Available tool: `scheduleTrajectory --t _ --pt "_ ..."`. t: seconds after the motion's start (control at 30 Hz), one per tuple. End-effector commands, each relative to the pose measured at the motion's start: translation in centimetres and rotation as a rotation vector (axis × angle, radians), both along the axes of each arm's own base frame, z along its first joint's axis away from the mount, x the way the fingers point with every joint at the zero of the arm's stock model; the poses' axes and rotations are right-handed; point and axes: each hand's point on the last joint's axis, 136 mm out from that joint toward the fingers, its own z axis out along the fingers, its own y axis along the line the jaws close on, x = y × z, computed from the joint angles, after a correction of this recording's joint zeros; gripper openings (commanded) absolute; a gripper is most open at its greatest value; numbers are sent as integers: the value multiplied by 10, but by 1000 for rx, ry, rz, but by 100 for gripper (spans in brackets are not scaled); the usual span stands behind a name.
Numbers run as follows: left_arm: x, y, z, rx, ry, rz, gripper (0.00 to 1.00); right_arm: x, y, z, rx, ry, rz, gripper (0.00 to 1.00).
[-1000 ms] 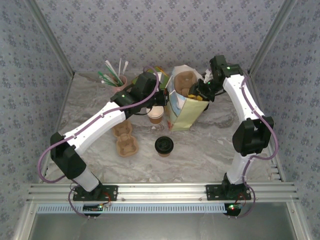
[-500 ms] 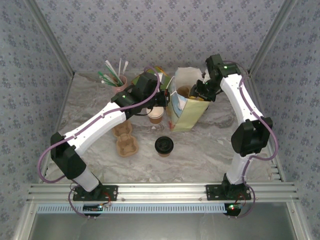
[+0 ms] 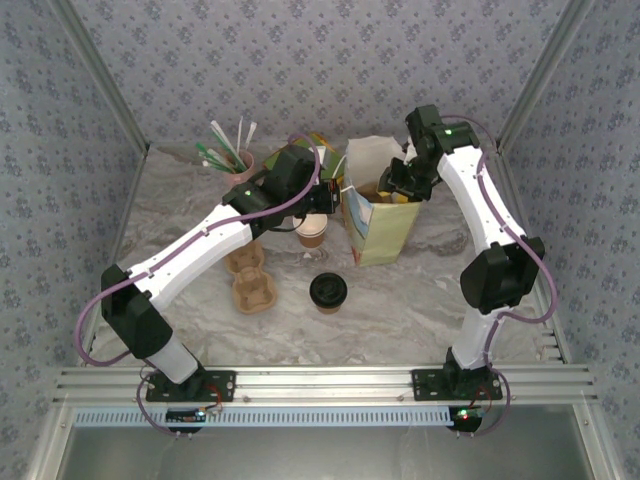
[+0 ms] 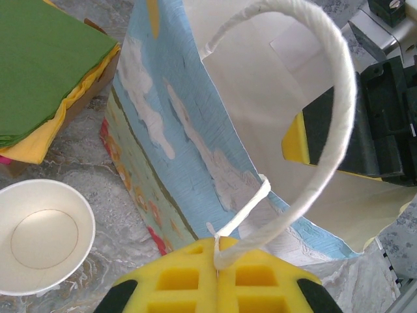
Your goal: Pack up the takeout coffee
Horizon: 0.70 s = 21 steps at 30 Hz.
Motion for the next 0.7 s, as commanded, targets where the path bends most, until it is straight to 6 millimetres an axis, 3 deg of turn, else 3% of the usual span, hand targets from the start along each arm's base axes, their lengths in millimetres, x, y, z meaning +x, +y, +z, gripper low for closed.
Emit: scheduleTrajectory --t 0.0,0.67 --pt "-5 -3 14 -22 -18 -22 0 -4 -2 3 -45 -2 20 42" --pt "-7 -4 13 -23 -7 -34 0 -7 7 7 -67 -13 60 42"
